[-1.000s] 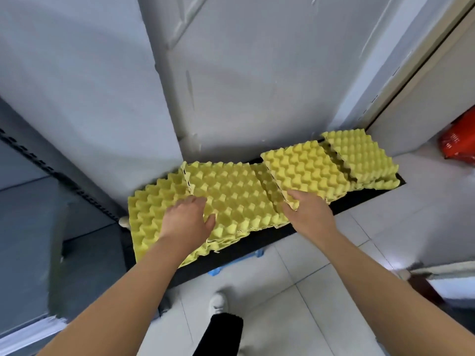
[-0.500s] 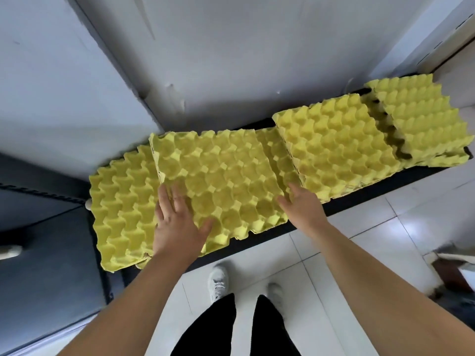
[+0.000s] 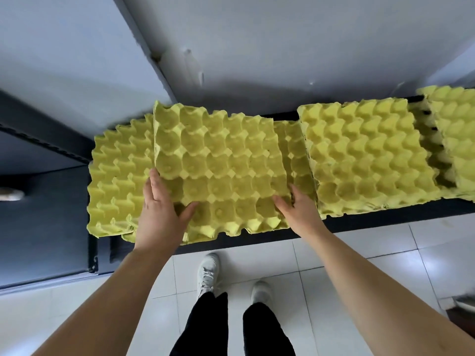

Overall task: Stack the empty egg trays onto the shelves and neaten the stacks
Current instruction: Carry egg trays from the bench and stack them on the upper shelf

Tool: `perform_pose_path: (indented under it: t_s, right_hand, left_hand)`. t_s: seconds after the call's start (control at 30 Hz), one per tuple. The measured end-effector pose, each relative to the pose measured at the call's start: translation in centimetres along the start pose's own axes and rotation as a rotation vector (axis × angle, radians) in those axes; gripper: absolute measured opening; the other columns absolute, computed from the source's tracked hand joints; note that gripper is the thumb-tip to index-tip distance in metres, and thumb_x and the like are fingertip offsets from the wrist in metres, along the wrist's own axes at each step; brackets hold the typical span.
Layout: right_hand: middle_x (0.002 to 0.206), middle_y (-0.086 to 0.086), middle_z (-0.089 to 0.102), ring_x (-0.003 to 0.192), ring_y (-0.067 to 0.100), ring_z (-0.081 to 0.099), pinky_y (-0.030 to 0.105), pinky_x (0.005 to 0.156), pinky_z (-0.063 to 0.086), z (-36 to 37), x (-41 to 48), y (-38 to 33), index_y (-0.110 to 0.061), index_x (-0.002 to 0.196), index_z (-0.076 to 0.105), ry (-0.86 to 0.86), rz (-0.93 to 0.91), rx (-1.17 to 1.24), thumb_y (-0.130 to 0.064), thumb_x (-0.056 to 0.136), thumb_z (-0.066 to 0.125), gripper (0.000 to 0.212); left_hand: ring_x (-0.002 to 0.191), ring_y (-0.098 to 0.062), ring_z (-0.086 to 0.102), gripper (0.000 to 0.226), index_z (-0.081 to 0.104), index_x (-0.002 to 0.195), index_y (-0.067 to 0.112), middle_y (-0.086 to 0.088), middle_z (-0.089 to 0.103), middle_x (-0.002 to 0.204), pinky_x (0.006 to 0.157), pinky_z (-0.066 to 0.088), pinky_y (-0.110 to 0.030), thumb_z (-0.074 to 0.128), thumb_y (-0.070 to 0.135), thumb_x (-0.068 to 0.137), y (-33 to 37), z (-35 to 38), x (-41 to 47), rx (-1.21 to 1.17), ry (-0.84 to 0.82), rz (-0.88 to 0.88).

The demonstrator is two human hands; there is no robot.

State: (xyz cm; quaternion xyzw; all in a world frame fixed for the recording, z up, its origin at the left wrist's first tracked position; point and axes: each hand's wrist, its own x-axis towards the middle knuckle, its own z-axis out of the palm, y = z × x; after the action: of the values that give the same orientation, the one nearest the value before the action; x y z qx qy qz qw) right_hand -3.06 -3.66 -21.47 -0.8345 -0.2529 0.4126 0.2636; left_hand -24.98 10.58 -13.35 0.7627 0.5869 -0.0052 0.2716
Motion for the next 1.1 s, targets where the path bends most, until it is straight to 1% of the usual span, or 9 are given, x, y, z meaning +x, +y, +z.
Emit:
perform_pose_path:
  t_s: [0.03,0.13,0.2,0.37,0.47,0.53,0.67,0.9,1.1]
  right_hand:
    - [0.134,0.009,0.056,0.107,0.017,0.061,0.037,0.091,0.051,-0.2,-0.1,0.0,-0.017,0.149,0.025,0.018,-0.015,0.011,-0.081,0.072,0.045,0.102]
    - [0.135,0.005,0.055,0.120,0.022,0.056,0.043,0.101,0.046,-1.8,-1.5,-1.2,-0.015,0.146,0.032,0.061,-0.067,0.027,-0.068,0.082,0.051,0.086]
    - [0.133,0.002,0.057,0.118,0.020,0.057,0.042,0.099,0.047,-3.4,-2.9,-2.9,-0.016,0.143,0.037,0.107,-0.103,0.045,-0.075,0.078,0.047,0.089]
    - [0.094,-0.018,0.062,0.075,-0.003,0.055,0.007,0.070,0.039,-8.4,-8.2,-7.9,-0.011,0.134,0.048,0.240,-0.278,-0.010,-0.044,0.090,0.058,0.056]
    - [0.105,-0.015,0.062,0.089,0.002,0.057,0.017,0.078,0.039,-10.9,-11.3,-11.3,-0.013,0.136,0.048,0.332,-0.366,-0.042,-0.048,0.089,0.058,0.060]
    - [0.093,-0.024,0.059,0.084,0.001,0.059,0.023,0.075,0.042,-12.6,-13.6,-13.9,-0.017,0.127,0.055,0.375,-0.422,-0.058,-0.050,0.088,0.057,0.052]
    - [0.082,-0.009,0.068,0.073,0.012,0.061,0.034,0.072,0.050,-15.4,-18.6,-19.6,-0.021,0.109,0.063,0.477,-0.572,-0.129,-0.056,0.085,0.055,0.043]
    - [0.081,-0.012,0.059,0.087,0.022,0.059,0.034,0.072,0.043,-17.4,-27.7,-30.0,-0.020,0.103,0.064,0.616,-0.773,-0.117,-0.051,0.085,0.061,0.037]
    - [0.072,-0.016,0.058,0.082,0.023,0.061,0.040,0.075,0.050,-16.1,-34.8,-38.3,-0.025,0.086,0.062,0.667,-0.868,-0.058,-0.054,0.081,0.065,0.030]
  left_hand:
    - [0.136,-0.039,0.033,0.106,-0.007,0.152,0.012,-0.016,0.012,0.156,0.100,0.042,-0.050,0.064,0.047,0.082,0.2,-0.3,-0.2,-0.007,0.015,0.008]
    - [0.134,-0.036,0.036,0.104,-0.001,0.152,0.013,-0.014,0.017,0.155,0.097,0.044,-0.050,0.067,0.045,0.081,1.1,-1.7,-1.1,-0.051,0.068,0.035]
    - [0.133,-0.032,0.038,0.102,0.005,0.152,0.014,-0.010,0.022,0.154,0.098,0.043,-0.046,0.070,0.043,0.079,1.9,-3.3,-2.0,-0.126,0.114,0.048]
    - [0.132,-0.020,0.040,0.098,0.020,0.150,0.020,-0.001,0.037,0.148,0.103,0.038,-0.036,0.077,0.042,0.074,4.1,-8.9,-5.6,-0.279,0.237,0.043]
    - [0.130,-0.013,0.038,0.092,0.031,0.147,0.023,0.001,0.037,0.145,0.103,0.032,-0.026,0.080,0.040,0.071,5.3,-12.6,-8.2,-0.335,0.334,0.073]
    - [0.118,-0.005,0.040,0.086,0.037,0.144,0.028,0.004,0.036,0.141,0.097,0.031,-0.022,0.081,0.038,0.070,6.0,-15.6,-10.3,-0.393,0.395,0.090]
    - [0.103,0.000,0.040,0.079,0.043,0.139,0.033,0.010,0.040,0.131,0.090,0.033,-0.020,0.082,0.039,0.070,6.7,-21.9,-14.6,-0.464,0.504,0.118]
    - [0.092,0.000,0.049,0.056,0.055,0.119,0.034,0.008,0.050,0.115,0.074,0.038,-0.017,0.079,0.045,0.069,5.3,-32.8,-20.4,-0.515,0.657,0.211]
    - [0.090,-0.008,0.063,0.032,0.056,0.102,0.036,0.014,0.066,0.100,0.079,0.053,-0.034,0.074,0.044,0.076,1.3,-41.7,-24.4,-0.584,0.721,0.342]
